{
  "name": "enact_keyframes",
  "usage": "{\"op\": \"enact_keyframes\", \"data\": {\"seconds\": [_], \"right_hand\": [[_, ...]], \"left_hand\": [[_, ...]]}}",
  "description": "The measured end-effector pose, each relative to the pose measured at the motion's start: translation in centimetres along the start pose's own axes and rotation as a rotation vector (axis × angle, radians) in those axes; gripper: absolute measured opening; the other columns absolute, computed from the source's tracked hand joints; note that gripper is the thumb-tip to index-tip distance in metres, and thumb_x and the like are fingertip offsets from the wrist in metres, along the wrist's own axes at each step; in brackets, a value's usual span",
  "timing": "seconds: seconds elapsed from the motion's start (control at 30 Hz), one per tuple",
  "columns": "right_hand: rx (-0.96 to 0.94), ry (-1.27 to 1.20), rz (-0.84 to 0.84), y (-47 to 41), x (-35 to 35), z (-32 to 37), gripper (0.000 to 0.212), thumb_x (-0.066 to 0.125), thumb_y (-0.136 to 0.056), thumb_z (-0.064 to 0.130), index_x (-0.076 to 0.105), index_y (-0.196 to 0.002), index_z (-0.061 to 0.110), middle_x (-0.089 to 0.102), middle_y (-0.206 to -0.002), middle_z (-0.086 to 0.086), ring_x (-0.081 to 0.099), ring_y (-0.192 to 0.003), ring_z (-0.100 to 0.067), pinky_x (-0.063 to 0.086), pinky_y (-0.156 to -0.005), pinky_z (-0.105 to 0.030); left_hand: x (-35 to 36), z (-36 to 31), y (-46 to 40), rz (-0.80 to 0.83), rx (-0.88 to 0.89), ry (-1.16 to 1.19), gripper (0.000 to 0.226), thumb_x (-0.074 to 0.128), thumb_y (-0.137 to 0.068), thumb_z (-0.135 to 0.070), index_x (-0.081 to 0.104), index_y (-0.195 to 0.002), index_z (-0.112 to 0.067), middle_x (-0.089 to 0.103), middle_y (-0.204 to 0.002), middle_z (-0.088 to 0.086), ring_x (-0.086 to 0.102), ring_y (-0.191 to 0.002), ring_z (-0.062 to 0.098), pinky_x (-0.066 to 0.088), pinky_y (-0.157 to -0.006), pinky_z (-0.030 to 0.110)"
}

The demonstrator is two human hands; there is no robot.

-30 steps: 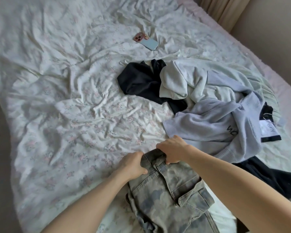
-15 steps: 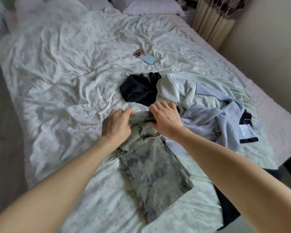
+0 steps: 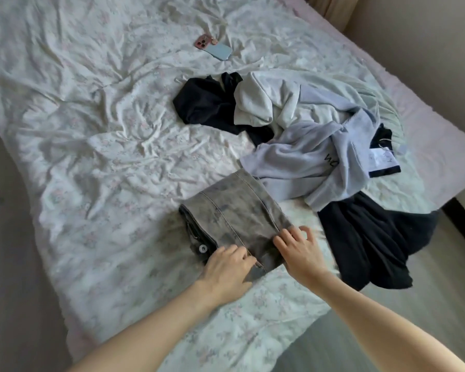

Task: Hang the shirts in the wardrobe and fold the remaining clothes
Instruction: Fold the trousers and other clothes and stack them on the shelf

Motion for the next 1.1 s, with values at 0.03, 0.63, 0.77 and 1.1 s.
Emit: {"op": "enact_keyframes", "data": {"seconds": [0.03,0.63,0.77,1.1], "right_hand": [[0.029,0.001,0.09,0.7,1.6,0.3,0.043,0.076,-0.06,0.019,0.061,-0.1,0.02,0.058,-0.1,0.002,0.057,-0.096,-0.021,0.039,-0.093,-0.044],[1.446,-1.451,-0.161,5.8,9.5,4.2,0.058,0.045,-0.097,0.031,0.022,-0.145,0.007,0.025,-0.148,-0.012,0.029,-0.13,-0.02,0.023,-0.106,-0.027],[1.435,-1.742,-0.263,4.0,10.7,5.7,0.056,0.04,-0.097,0.035,0.018,-0.147,0.022,0.032,-0.148,0.004,0.032,-0.134,-0.013,0.024,-0.107,-0.024],[1.292,-1.968,-0.318,2.7,9.4,4.7,0.066,0.054,-0.093,0.035,0.019,-0.148,0.022,0.027,-0.151,0.007,0.026,-0.139,-0.012,0.022,-0.116,-0.038]], "left_hand": [[1.0,-0.1,0.0,0.057,0.024,-0.031,0.039,0.048,-0.09,-0.036,0.053,-0.125,-0.019,0.053,-0.12,0.004,0.041,-0.119,0.022,0.021,-0.104,0.04],[0.4,15.1,-10.0,0.016,-0.407,0.276,0.084,0.042,-0.087,-0.062,0.0,-0.15,-0.026,0.004,-0.158,0.004,0.01,-0.143,0.029,0.017,-0.113,0.049],[-0.1,16.1,-13.1,0.052,-0.313,0.698,0.094,0.07,-0.064,-0.062,0.028,-0.142,-0.032,0.045,-0.138,-0.008,0.044,-0.127,0.018,0.041,-0.094,0.034],[-1.5,17.4,-9.7,-0.038,-0.392,1.042,0.045,0.073,-0.079,-0.026,0.052,-0.12,-0.025,0.063,-0.099,-0.013,0.06,-0.087,0.001,0.046,-0.068,0.019]]}}
Point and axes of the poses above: each hand's wrist, its own y-axis away from the middle knuckle, its own x-axis out of the palm, z = x × y, the point moved 7 cm from there along -y, towards the middle knuckle
